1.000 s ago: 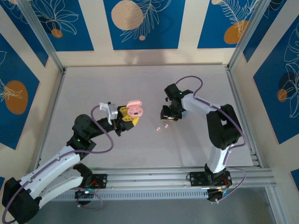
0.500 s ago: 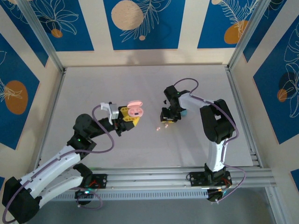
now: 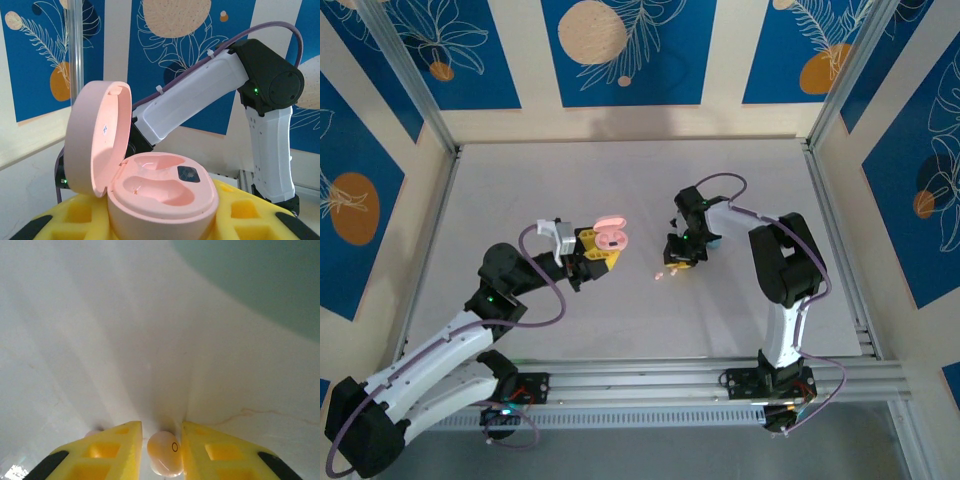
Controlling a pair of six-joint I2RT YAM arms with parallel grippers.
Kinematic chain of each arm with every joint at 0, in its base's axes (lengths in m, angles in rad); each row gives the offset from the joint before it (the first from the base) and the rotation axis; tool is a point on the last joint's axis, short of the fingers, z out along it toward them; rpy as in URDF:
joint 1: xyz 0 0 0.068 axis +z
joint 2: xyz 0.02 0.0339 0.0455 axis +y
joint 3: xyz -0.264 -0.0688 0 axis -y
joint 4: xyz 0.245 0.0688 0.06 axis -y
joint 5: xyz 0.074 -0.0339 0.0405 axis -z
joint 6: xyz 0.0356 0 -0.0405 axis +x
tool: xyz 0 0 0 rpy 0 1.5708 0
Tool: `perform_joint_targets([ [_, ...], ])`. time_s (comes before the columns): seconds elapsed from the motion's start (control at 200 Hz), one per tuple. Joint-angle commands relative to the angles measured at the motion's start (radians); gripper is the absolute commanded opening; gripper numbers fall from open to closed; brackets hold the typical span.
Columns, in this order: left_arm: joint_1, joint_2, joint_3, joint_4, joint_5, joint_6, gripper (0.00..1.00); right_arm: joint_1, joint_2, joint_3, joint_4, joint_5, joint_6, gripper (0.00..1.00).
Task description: Insert the wireless bluetooth earbuds into the charging case
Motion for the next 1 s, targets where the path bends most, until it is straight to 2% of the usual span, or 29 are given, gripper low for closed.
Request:
perform_joint_targets([
  [0.0, -0.009, -0.008, 0.006, 0.023, 0.012, -0.002, 0.25, 0.007, -0.053, -0.012, -0.017, -0.061, 0.001, 0.28],
  [0.385, -0.009, -0.013, 0.003, 0.028, 0.011, -0.010, 0.25, 0.023, -0.058, -0.010, -0.016, -0.108, 0.008, 0.30],
  [0.69, -0.009, -0.019, 0.003, 0.018, 0.007, -0.005, 0.25, -0.011, -0.145, -0.045, 0.002, 0.047, 0.074, 0.33],
  [0.995, -0.009, -0.013, 0.000, 0.026, 0.009, -0.009, 0.25, -0.020, -0.070, -0.086, 0.020, -0.009, 0.072, 0.36],
])
